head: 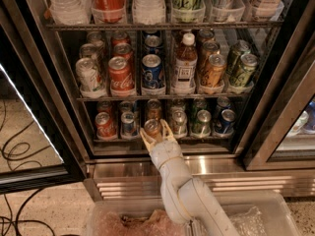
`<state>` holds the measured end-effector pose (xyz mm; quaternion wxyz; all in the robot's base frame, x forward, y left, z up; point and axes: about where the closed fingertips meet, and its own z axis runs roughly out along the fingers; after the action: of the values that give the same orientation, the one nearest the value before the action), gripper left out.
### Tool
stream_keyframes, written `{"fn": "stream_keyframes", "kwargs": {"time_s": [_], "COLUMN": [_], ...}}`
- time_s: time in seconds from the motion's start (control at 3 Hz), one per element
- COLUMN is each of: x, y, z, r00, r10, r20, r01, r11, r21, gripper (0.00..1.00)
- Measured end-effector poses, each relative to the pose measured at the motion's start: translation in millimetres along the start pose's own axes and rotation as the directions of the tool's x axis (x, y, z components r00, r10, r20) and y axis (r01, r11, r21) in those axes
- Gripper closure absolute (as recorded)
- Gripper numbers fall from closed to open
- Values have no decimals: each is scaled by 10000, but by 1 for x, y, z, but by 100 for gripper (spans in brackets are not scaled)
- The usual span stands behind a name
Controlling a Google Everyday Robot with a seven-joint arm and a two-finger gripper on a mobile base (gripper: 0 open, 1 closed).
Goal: Pick orange can from bottom shelf of fridge
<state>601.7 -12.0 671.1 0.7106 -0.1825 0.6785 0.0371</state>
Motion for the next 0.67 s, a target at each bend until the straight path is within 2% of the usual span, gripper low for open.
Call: {"fn": "stream_keyframes", "kwargs": {"time_s": [0.33, 0.67], "x": [-1, 0], "y": [0, 0], "z": [-1, -22], "r00": [10000, 9999], "r10": [-17, -86], "r20": [19, 75], "r01": [17, 86], "r11": [10000, 9999], "r21": [0, 101], "gripper": [100, 100]}}
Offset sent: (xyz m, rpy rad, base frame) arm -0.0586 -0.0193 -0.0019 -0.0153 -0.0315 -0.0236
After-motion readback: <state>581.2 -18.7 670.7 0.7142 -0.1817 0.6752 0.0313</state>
